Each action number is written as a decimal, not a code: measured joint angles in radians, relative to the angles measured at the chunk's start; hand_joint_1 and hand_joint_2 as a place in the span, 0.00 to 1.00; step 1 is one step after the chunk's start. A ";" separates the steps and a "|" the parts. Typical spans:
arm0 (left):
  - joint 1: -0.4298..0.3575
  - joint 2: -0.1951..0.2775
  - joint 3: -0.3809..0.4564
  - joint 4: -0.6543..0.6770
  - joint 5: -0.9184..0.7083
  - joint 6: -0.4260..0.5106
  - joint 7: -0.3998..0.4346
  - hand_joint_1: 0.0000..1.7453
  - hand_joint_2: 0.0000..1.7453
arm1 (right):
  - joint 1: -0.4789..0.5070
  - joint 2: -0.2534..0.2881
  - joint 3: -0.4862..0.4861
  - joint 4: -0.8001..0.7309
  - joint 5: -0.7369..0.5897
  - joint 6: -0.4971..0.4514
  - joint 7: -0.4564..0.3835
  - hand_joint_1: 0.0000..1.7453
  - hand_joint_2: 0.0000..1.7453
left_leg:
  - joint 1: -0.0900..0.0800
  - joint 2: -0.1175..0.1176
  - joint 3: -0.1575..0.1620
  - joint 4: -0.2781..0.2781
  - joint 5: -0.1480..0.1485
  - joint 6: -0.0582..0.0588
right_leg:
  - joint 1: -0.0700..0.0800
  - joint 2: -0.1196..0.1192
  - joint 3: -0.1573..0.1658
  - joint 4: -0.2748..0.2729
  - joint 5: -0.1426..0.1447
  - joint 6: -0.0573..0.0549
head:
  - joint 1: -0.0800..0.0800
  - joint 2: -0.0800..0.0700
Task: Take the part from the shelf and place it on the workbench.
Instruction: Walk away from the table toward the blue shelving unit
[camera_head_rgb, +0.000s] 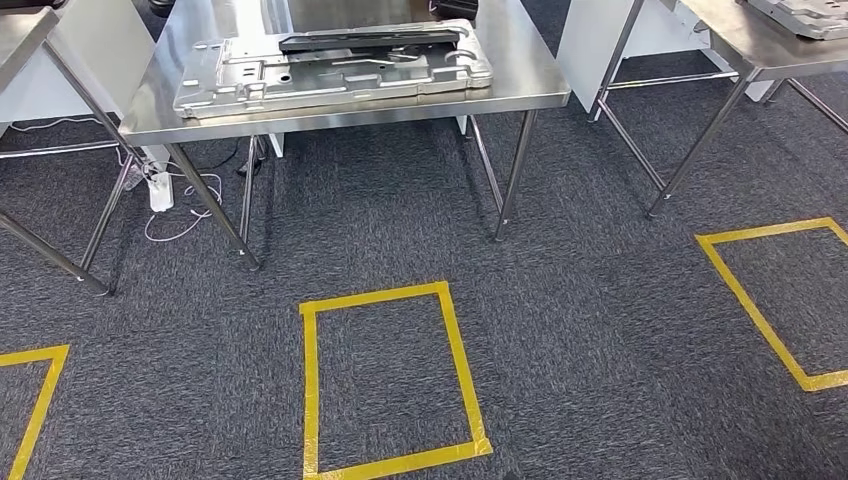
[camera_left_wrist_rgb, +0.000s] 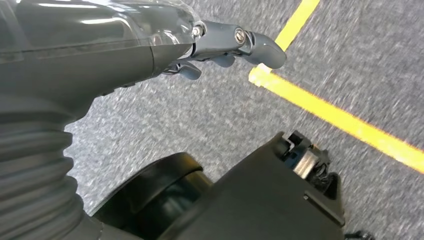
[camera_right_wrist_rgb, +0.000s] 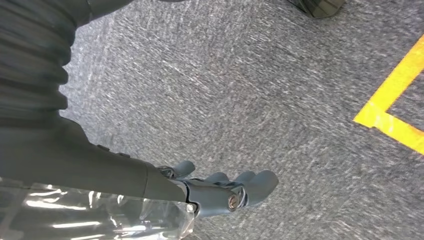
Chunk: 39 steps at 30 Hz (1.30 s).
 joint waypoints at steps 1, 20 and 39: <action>-0.001 0.000 0.000 0.000 0.000 0.000 0.001 0.00 1.00 | 0.000 0.000 0.000 0.000 0.000 0.000 0.000 0.00 1.00 | 0.004 0.000 0.021 -0.036 0.027 -0.002 | -0.001 0.001 -0.001 0.002 0.001 0.001 | -0.004 0.000; 0.006 0.004 -0.013 0.000 -0.012 0.027 -0.030 0.00 0.00 | -0.001 -0.002 -0.001 0.000 -0.017 -0.016 -0.002 0.00 1.00 | 0.000 -0.002 0.096 -0.263 0.126 0.024 | 0.001 0.003 -0.028 0.007 0.033 0.029 | 0.034 0.000; 0.010 0.004 -0.013 0.000 -0.006 0.055 -0.012 0.00 0.00 | -0.002 0.001 0.002 0.000 0.017 -0.137 -0.043 0.00 1.00 | 0.002 -0.002 0.091 -0.264 0.130 0.019 | 0.002 0.003 -0.037 0.013 0.032 0.041 | 0.024 0.000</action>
